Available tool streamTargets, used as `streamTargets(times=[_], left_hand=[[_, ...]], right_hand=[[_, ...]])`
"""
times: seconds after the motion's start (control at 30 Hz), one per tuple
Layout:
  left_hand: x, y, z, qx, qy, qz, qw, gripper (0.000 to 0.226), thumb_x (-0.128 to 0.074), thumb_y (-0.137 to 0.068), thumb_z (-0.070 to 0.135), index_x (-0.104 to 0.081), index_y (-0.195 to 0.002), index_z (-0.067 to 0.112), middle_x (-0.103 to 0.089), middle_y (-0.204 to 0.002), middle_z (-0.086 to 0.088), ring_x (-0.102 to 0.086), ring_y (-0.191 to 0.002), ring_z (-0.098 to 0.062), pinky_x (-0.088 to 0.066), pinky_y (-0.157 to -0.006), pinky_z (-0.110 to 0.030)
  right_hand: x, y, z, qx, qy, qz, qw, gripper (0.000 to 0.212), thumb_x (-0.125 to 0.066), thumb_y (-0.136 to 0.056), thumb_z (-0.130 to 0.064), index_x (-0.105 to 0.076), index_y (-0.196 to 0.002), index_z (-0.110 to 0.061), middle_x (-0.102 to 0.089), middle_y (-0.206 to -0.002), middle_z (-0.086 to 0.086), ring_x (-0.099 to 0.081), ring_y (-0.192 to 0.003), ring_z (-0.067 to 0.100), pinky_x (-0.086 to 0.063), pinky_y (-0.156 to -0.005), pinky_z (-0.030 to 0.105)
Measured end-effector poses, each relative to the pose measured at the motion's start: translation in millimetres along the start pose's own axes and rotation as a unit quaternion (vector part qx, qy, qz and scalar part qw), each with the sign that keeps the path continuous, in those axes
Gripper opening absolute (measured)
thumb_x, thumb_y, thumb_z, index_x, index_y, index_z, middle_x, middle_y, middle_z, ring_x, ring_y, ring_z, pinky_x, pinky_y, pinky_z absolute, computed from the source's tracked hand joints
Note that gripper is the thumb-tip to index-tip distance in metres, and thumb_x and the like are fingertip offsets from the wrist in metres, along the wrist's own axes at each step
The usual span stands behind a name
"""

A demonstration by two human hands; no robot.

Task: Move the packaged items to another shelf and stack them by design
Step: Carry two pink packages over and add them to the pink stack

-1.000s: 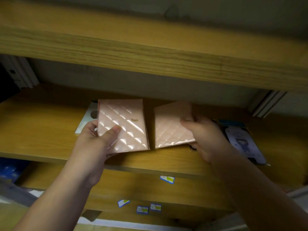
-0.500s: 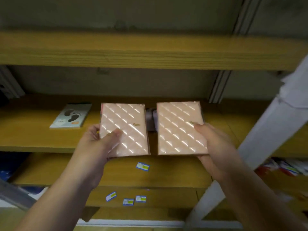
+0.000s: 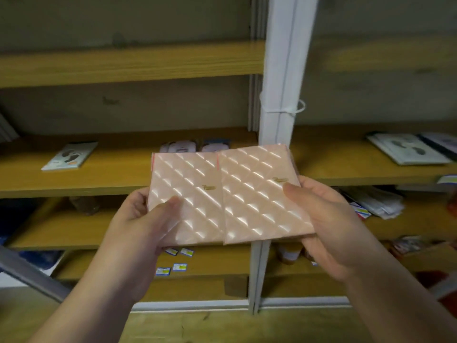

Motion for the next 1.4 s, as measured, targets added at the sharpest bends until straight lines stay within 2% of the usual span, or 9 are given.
streamTargets(times=[0.17,0.3,0.47,0.53,0.67,0.8,0.97,1.17,1.4], left_hand=[[-67,20,-17,0.014,-0.028,-0.04,0.999,0.046,-0.083,-0.072,0.032,-0.065,-0.112,0.021,-0.077,-0.104,-0.013,-0.077,-0.082,-0.028,-0.058,-0.058,-0.032],[-124,20,-35,0.045,-0.02,-0.084,0.995,0.031,-0.076,-0.079,0.026,-0.068,-0.109,0.024,-0.078,-0.102,-0.011,-0.077,-0.077,-0.024,-0.057,-0.052,-0.029],[-199,3,-59,0.086,-0.022,-0.134,0.987,0.027,-0.068,-0.09,0.018,-0.064,-0.116,0.024,-0.079,-0.103,-0.005,-0.077,-0.087,-0.026,-0.06,-0.059,-0.032],[-229,-10,-70,0.091,-0.023,-0.141,0.986,0.028,-0.067,-0.091,0.016,-0.063,-0.118,0.022,-0.079,-0.103,-0.005,-0.077,-0.088,-0.025,-0.059,-0.062,-0.033],[-288,-40,-94,0.107,-0.019,-0.16,0.981,0.027,-0.068,-0.09,0.018,-0.062,-0.115,0.027,-0.08,-0.096,0.0,-0.077,-0.084,-0.021,-0.059,-0.062,-0.033],[-346,-72,-112,0.124,-0.019,-0.196,0.973,0.027,-0.068,-0.091,0.023,-0.062,-0.115,0.033,-0.08,-0.097,0.004,-0.077,-0.085,-0.017,-0.06,-0.065,-0.034],[-414,-103,-124,0.146,-0.029,-0.228,0.962,0.026,-0.067,-0.092,0.02,-0.061,-0.114,0.032,-0.079,-0.093,0.005,-0.077,-0.086,-0.022,-0.061,-0.082,-0.047],[-474,-115,-133,0.163,-0.024,-0.24,0.957,0.023,-0.062,-0.094,0.014,-0.06,-0.115,0.024,-0.078,-0.084,0.003,-0.076,-0.074,-0.018,-0.06,-0.05,-0.029],[-538,-123,-157,0.153,-0.042,-0.222,0.962,0.023,-0.065,-0.093,0.015,-0.064,-0.114,0.024,-0.079,-0.096,-0.002,-0.077,-0.08,-0.021,-0.059,-0.061,-0.038]], right_hand=[[66,37,-22,0.0,0.017,0.057,0.998,0.036,-0.061,-0.091,-0.024,-0.064,-0.127,-0.019,-0.075,-0.112,0.014,-0.075,-0.091,0.031,-0.06,-0.056,0.033],[125,53,-42,0.012,0.043,0.148,0.988,0.022,-0.055,-0.098,-0.023,-0.066,-0.118,-0.023,-0.077,-0.107,0.009,-0.074,-0.097,0.032,-0.058,-0.089,0.054],[189,68,-67,0.058,0.036,0.216,0.974,0.018,-0.051,-0.1,-0.009,-0.066,-0.104,-0.018,-0.079,-0.085,-0.002,-0.074,-0.079,0.001,-0.056,-0.06,0.015],[217,69,-75,0.059,0.02,0.235,0.97,0.017,-0.057,-0.098,-0.017,-0.071,-0.106,-0.017,-0.08,-0.09,0.0,-0.075,-0.08,0.009,-0.058,-0.061,0.02],[274,67,-93,0.058,-0.014,0.277,0.959,0.023,-0.067,-0.09,-0.021,-0.083,-0.076,-0.029,-0.079,-0.077,0.0,-0.077,-0.073,0.015,-0.059,-0.059,0.025],[320,60,-116,0.073,-0.039,0.301,0.95,0.024,-0.075,-0.077,-0.025,-0.082,-0.098,-0.015,-0.079,-0.097,0.009,-0.076,-0.08,0.019,-0.058,-0.065,0.026],[370,46,-137,0.086,-0.071,0.328,0.938,0.024,-0.073,-0.08,-0.022,-0.081,-0.1,-0.011,-0.078,-0.102,0.014,-0.076,-0.089,0.025,-0.06,-0.071,0.03],[416,38,-149,0.091,-0.094,0.358,0.924,0.025,-0.074,-0.076,-0.023,-0.081,-0.097,-0.012,-0.078,-0.103,0.015,-0.076,-0.09,0.025,-0.062,-0.073,0.032],[483,27,-166,0.083,-0.11,0.338,0.931,0.027,-0.072,-0.082,-0.019,-0.078,-0.105,-0.007,-0.076,-0.105,0.017,-0.074,-0.091,0.026,-0.063,-0.078,0.035]])
Point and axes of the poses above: each hand's wrist, its own y-axis away from the middle knuckle, its own x-axis out of the back of the hand, z = x × y, the point moved 6 cm from there along -y, towards the middle knuckle
